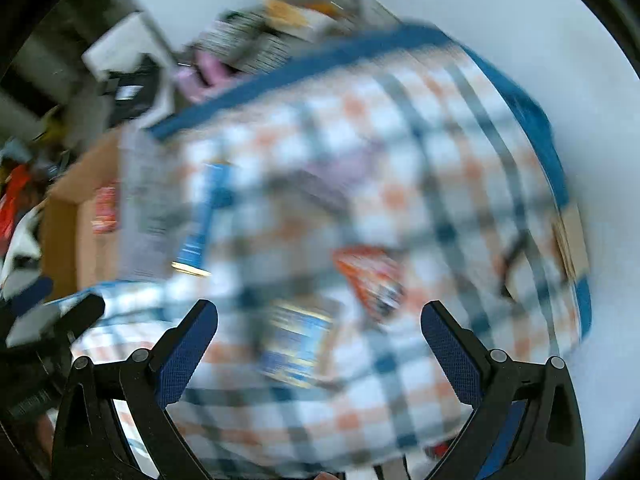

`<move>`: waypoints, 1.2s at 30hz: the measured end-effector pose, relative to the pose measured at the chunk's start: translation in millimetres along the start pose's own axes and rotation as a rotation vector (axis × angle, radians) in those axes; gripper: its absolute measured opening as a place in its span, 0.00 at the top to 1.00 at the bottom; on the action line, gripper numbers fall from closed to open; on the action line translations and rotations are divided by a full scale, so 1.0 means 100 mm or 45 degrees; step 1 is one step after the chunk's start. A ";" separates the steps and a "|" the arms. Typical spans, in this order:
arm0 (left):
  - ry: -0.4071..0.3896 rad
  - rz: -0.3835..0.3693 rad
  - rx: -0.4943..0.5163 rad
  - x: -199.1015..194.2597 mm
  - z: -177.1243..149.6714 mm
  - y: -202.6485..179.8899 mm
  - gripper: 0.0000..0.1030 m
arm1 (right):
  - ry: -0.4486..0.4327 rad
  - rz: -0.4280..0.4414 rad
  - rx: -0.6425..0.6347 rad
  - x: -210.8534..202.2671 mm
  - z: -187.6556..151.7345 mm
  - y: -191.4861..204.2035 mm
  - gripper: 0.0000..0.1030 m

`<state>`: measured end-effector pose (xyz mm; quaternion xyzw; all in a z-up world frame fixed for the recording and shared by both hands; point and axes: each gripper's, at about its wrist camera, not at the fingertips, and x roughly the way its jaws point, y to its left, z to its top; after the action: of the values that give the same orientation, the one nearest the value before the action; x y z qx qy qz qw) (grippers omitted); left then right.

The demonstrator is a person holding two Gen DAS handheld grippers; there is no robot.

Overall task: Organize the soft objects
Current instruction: 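Grasp the milk carton box with the left tool while the right tool grasps the orange panda bag, then carry both items into the box and open both tools to release them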

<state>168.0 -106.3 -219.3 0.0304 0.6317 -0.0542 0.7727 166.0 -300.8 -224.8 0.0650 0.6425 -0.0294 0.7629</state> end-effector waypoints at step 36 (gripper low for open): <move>0.461 0.032 0.007 1.97 -0.08 -1.10 0.41 | 0.427 0.041 -0.016 2.05 0.30 -0.35 0.36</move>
<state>185.7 -224.0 -411.1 0.0498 0.7599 -0.0400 0.6469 225.7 -332.0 -423.6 0.0747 0.7599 -0.0019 0.6457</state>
